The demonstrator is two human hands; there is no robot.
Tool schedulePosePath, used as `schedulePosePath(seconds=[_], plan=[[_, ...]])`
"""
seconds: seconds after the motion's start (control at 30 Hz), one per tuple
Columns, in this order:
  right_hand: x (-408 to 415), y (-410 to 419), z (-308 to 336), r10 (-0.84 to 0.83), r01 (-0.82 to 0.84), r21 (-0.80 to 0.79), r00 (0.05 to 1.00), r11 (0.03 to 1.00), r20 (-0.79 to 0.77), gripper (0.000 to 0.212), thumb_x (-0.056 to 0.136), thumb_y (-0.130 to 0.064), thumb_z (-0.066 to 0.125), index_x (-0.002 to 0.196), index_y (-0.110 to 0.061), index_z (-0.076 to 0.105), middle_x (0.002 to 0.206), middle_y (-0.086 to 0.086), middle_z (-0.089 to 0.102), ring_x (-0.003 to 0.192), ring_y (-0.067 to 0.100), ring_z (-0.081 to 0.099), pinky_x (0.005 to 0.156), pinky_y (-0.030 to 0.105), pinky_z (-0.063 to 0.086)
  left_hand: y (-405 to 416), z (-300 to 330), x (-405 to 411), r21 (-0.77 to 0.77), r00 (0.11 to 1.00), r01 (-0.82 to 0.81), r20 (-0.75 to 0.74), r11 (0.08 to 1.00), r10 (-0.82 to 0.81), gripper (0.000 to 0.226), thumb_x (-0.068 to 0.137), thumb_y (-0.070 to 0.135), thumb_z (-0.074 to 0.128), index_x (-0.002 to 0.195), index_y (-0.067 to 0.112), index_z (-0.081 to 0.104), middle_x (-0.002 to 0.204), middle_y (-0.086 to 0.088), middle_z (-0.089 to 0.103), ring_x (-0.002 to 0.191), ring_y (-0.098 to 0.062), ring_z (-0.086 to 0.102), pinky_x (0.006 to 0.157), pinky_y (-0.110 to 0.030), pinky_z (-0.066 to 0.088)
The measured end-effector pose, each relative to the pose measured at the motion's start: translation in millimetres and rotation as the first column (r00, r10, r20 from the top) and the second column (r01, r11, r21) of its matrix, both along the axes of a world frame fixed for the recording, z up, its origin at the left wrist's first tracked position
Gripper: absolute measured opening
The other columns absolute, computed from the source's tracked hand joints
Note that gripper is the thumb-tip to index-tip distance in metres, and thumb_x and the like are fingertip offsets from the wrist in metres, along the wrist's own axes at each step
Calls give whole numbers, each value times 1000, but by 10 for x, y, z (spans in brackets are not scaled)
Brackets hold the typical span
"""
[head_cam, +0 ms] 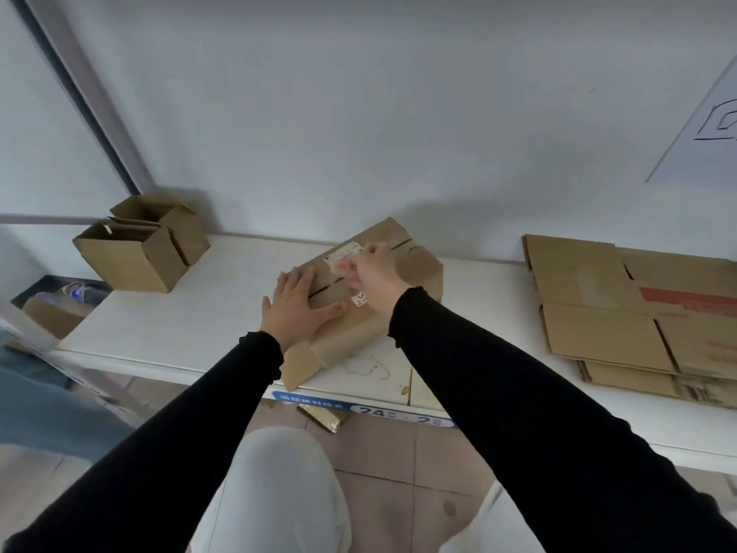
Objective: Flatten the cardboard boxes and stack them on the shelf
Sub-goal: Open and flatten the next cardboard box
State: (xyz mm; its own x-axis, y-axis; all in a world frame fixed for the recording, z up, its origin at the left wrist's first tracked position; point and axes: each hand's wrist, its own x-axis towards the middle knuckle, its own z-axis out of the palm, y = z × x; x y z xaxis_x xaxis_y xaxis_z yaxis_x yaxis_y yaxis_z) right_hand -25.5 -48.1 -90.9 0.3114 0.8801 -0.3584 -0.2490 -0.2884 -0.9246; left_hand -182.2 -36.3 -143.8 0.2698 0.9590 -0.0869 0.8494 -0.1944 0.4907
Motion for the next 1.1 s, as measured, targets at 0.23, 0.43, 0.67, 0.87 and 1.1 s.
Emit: schedulePosePath(seconds=[0.23, 0.43, 0.67, 0.87, 1.1], plan=[[299, -37, -252, -296, 233, 211, 889, 949, 350, 15, 97, -10, 52, 98, -25, 51, 99, -1, 64, 85, 24, 69, 72, 39, 60, 37, -210, 124, -37, 993, 114, 48, 993, -112, 90, 89, 72, 51, 160, 41, 5, 169, 5, -9, 154, -16, -18, 122, -56, -4], [275, -31, -305, -73, -148, 203, 606, 968, 792, 28, 103, -40, 48, 117, -20, 62, 109, -4, 64, 102, 15, 58, 78, 28, 41, 48, -289, 206, 11, 992, 119, 50, 993, -120, 86, 91, 69, 49, 161, 33, 15, 170, -2, -6, 155, -22, -14, 123, -50, -8], [234, 44, -569, -65, -429, -30, -205, 903, 977, 40, 92, -53, 63, 114, -20, 69, 116, -1, 63, 114, 22, 53, 86, 35, 50, 33, -345, 258, 49, 992, 68, 99, 996, -73, 98, 93, 64, 52, 162, 11, 6, 170, -8, -3, 156, -21, -10, 126, -39, -5], [360, 28, -358, -17, -239, 244, 681, 940, 732, 24, 100, -15, 46, 78, -19, 56, 77, -2, 65, 70, 11, 63, 64, 31, 48, 24, -370, 223, 44, 993, 92, 72, 995, -95, 96, 94, 67, 47, 162, 19, 1, 169, -7, -8, 155, -20, -13, 125, -39, -7], [1132, 156, -41, -365, 294, 316, 910, 902, 197, 11, 103, -15, 47, 95, -18, 53, 66, -2, 57, 53, 11, 51, 54, 24, 43, -19, -294, 265, 71, 991, 132, -10, 989, -132, 74, 94, 66, 40, 159, 44, 11, 170, -1, -5, 155, -20, -14, 122, -53, -14]])
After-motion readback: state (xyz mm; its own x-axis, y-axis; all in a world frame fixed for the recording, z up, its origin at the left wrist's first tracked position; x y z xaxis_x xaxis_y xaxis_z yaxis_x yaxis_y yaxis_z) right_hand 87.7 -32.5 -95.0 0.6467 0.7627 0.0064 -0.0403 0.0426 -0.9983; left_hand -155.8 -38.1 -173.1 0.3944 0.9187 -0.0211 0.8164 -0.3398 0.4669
